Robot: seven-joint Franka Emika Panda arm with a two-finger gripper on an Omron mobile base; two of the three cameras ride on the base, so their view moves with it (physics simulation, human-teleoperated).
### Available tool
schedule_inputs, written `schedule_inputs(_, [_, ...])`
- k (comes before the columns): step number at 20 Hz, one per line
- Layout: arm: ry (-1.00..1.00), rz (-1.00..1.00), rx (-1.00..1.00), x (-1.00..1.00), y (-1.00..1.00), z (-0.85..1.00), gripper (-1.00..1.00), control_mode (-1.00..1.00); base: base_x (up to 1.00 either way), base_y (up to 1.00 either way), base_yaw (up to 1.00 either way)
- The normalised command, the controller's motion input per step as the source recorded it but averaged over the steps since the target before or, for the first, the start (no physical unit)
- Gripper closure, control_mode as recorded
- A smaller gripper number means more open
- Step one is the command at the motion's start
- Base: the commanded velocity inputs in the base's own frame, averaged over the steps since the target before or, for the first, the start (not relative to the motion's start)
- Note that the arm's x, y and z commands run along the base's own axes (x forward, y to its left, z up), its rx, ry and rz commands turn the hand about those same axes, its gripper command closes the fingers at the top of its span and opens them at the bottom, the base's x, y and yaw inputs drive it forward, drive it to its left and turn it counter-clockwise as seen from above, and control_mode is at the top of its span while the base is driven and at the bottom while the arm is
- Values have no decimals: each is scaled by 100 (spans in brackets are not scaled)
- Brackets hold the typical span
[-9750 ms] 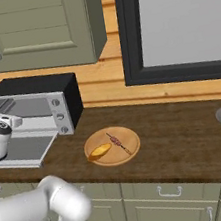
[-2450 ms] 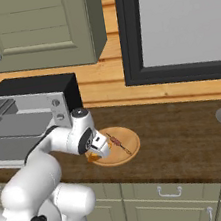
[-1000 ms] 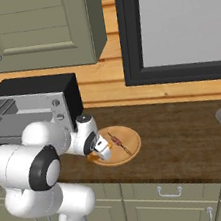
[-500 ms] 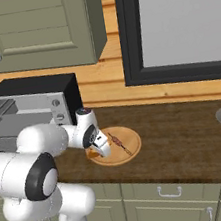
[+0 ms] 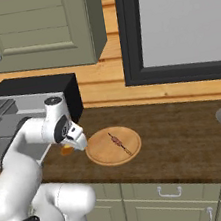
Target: Pick up the kebab skewer and baguette bread, and place them inside the toaster oven. Close the toaster oven door and start by setting the timer.
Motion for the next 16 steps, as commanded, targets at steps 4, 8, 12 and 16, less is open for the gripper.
schedule_inputs(4, [7, 35, 0, 0, 100, 91, 100, -100, 0, 0, 0])
schedule_inputs(8, [4, 30, -1, 34, 100, 75, 100, -100, 0, 0, 0])
schedule_inputs(12, [-2, 22, -3, 27, 100, 50, 100, -100, 0, 0, 0])
schedule_inputs(16, [-15, 10, -2, 25, 100, 4, 100, -100, 0, 0, 0])
